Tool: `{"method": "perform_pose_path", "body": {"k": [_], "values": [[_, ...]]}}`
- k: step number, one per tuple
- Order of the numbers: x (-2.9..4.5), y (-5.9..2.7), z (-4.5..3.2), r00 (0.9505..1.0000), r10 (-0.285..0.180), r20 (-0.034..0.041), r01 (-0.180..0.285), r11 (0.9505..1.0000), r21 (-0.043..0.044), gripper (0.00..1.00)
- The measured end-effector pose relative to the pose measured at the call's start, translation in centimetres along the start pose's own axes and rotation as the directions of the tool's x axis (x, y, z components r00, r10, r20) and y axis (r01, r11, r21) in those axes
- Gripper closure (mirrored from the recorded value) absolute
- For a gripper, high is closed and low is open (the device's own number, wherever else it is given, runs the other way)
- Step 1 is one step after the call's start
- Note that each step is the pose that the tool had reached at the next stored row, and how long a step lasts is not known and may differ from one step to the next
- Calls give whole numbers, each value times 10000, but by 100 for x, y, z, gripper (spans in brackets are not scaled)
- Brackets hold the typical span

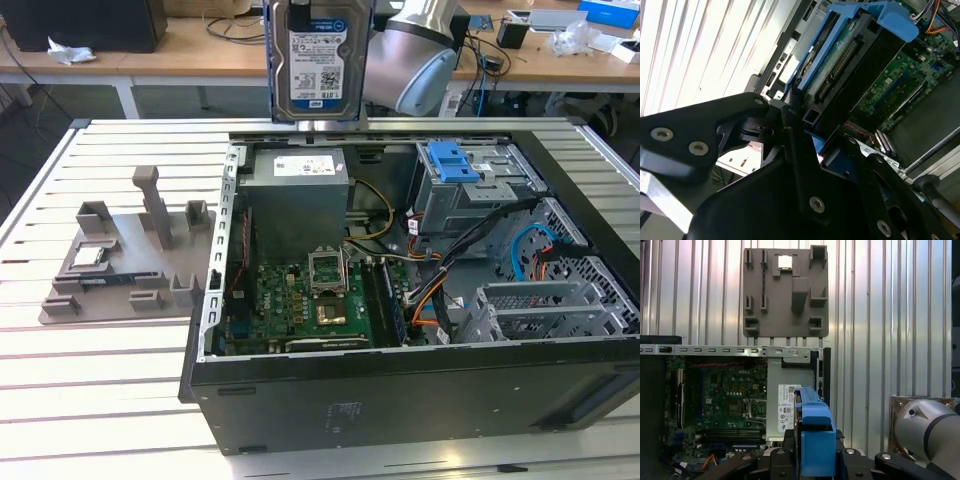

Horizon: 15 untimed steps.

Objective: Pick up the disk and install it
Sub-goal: 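Pick up the disk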

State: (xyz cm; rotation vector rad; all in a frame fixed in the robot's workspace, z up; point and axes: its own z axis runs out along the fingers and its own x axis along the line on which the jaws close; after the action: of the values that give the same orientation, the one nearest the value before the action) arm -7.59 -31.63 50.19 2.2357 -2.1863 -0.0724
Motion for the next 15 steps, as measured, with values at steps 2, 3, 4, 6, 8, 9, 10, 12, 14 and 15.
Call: {"method": "perform_pose_path", "body": {"k": [2,3,4,6,8,9,10,12,14,15], "values": [[15,-11,-1,10000,2,0,-2,10000,0,64],[30,-24,-2,10000,1,0,-1,10000,0,64],[40,-32,-2,10000,2,0,-2,10000,0,64],[60,-49,-3,10000,0,1,0,10000,0,64],[81,-71,-5,10000,1,1,-1,10000,0,64],[87,-78,-5,10000,2,1,-2,10000,0,64],[94,-86,-6,10000,1,0,-1,10000,0,64],[118,-116,-8,10000,0,0,0,10000,0,64],[134,-137,-9,10000,0,0,0,10000,0,64],[140,-144,-9,10000,1,0,-1,10000,0,64]]}}
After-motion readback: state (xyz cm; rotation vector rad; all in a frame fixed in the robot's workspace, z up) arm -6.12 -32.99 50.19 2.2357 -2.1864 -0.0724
